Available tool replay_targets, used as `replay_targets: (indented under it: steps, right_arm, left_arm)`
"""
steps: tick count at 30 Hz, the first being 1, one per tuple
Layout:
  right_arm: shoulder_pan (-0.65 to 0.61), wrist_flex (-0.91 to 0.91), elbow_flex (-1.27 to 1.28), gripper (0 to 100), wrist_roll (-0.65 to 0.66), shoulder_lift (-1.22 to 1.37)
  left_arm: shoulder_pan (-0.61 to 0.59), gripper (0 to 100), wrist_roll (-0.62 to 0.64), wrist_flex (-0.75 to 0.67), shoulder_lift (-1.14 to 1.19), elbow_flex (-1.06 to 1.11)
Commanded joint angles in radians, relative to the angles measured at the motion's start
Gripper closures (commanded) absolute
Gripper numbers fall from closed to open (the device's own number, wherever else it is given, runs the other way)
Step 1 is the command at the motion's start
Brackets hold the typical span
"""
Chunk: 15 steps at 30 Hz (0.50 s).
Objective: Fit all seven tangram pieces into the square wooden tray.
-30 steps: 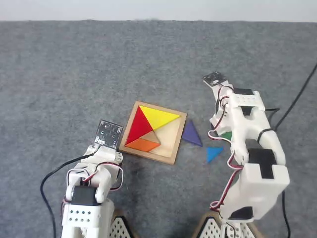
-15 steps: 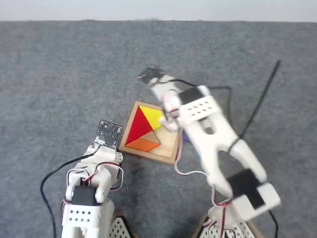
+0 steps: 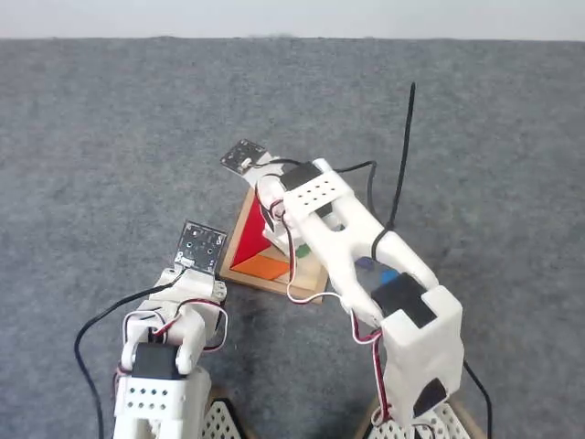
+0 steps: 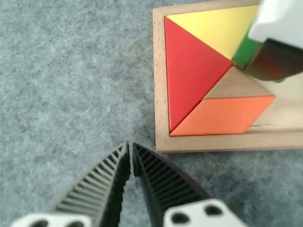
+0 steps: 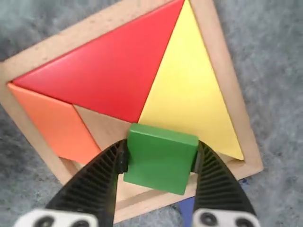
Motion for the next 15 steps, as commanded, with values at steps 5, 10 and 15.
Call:
replay_targets:
  steps: [5, 10, 15]
  right_arm:
    - [-0.010, 0.035, -0.055, 73.8, -0.012, -0.015]
    - [-0.056, 0.067, -0.055, 73.1, -0.037, -0.019]
    - [-0.076, 0.070, -0.060, 73.1, -0.060, -0.024]
  left_arm:
    - [-0.003, 99, 0.008, 0.005, -0.012, -0.007]
    - [-0.003, 99, 0.008, 0.005, -0.012, -0.007]
    - [-0.003, 99, 0.008, 0.005, -0.012, -0.007]
